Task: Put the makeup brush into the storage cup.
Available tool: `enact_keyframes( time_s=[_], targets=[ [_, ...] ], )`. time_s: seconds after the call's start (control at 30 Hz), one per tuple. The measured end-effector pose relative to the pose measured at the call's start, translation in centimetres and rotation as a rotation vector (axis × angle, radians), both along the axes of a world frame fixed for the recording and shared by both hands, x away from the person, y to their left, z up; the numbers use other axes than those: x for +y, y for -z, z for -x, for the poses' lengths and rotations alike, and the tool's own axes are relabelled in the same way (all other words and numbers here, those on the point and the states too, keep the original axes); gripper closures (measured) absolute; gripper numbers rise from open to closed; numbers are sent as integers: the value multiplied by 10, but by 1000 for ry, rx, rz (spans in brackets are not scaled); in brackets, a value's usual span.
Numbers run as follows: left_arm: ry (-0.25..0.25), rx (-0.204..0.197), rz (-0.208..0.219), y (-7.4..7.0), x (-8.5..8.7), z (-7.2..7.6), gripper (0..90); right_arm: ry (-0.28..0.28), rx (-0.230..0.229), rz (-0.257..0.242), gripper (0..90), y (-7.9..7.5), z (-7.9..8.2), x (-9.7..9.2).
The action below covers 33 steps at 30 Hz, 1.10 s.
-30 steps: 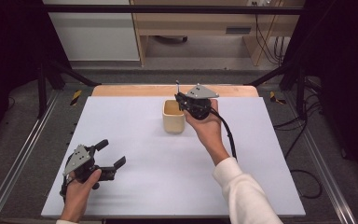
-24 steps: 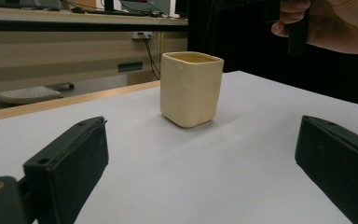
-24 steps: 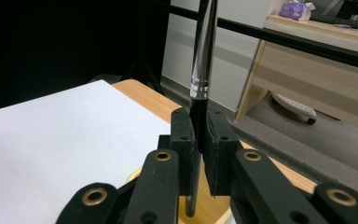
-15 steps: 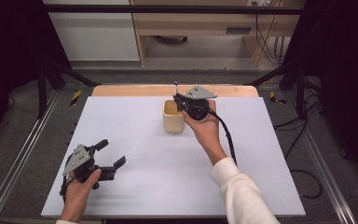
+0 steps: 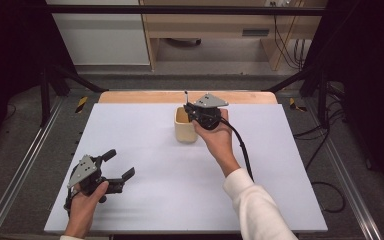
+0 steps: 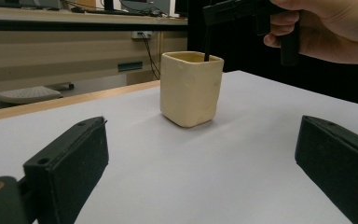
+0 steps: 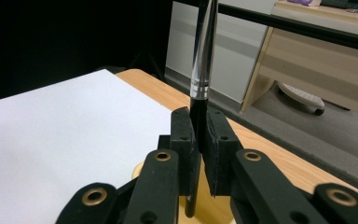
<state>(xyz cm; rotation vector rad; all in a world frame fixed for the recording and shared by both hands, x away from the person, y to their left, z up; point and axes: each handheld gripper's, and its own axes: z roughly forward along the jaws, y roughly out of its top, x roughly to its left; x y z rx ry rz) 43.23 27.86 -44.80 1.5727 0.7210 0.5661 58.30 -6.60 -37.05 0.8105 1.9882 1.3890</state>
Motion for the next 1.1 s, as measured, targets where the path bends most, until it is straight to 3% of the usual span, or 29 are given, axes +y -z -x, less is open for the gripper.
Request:
enact_keyframes(
  time_s=[0.4,0.67,0.93,1.1],
  targets=[
    [-2,-1,2,-1,0,0,24,3,25,15,828,9,-1,1],
    [-2,-1,0,-1,0,0,24,21,32,-7,585,5,5,-4],
    [-3,0,-2,0,0,0,24,16,31,-29,493,-3,13,-12],
    [-2,0,-2,0,0,0,24,8,20,-15,418,-7,18,-12]
  ],
)
